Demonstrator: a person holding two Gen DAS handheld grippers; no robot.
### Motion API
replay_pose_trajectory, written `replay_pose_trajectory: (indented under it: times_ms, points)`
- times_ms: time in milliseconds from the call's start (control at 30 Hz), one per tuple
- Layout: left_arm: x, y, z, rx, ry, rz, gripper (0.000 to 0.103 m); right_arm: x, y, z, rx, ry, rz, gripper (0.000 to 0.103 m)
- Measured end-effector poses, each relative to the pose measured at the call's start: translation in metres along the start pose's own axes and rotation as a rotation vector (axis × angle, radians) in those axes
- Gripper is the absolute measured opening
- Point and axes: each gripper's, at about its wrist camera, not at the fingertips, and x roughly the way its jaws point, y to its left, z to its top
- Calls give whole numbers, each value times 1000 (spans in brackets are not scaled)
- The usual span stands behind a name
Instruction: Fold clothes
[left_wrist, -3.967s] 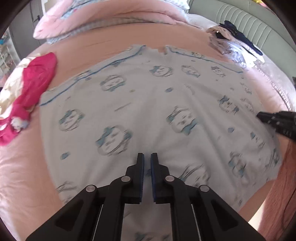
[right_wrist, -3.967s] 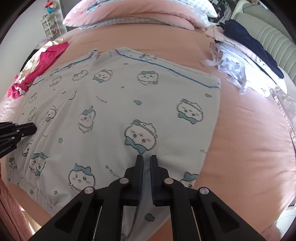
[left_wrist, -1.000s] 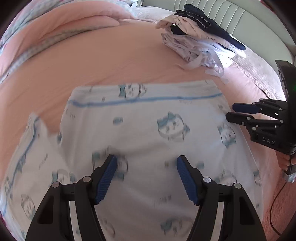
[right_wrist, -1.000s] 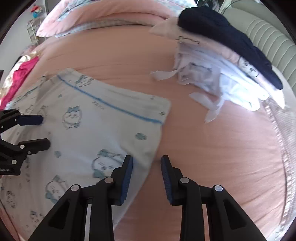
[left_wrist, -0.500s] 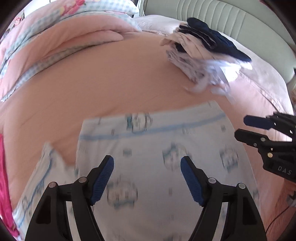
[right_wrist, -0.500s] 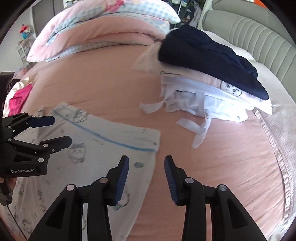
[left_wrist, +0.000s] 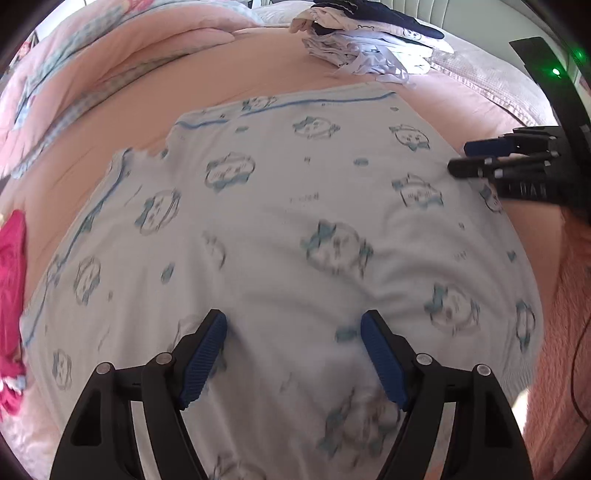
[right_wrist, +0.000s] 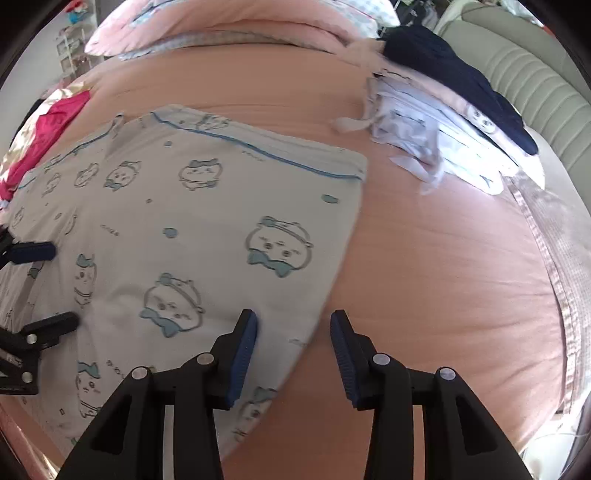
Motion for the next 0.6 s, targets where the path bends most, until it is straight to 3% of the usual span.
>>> replay_pose_trajectory:
  times_ms: [67, 167, 233, 300, 367, 467, 533, 600]
  points:
    - [-7, -1, -1, -24, -38, -28, 74, -10, -3, -4, 23, -9, 41, 41]
    - [-8, -11, 6, -41, -94, -56, 74, -28, 25, -15, -26, -29, 138, 41]
    - [2, -22, 12, -28, -76, -36, 74, -33, 48, -19, -58, -23, 200, 41]
    - [11, -31, 11, 4, -44, 8, 75, -25, 67, -25, -102, 22, 175, 41]
    - [2, -26, -3, -2, -12, -10, 75, -23, 69, -35, -143, 1, 149, 41]
    - [-14, -19, -31, 30, 28, -23, 75, -29, 47, -40, -95, 15, 132, 43]
    - [-23, -8, -32, -28, 17, -74, 74, -32, 31, -39, -40, 25, 153, 44]
    - [-27, -7, -19, -60, -38, -72, 74, -41, 31, -41, -13, 13, 175, 46]
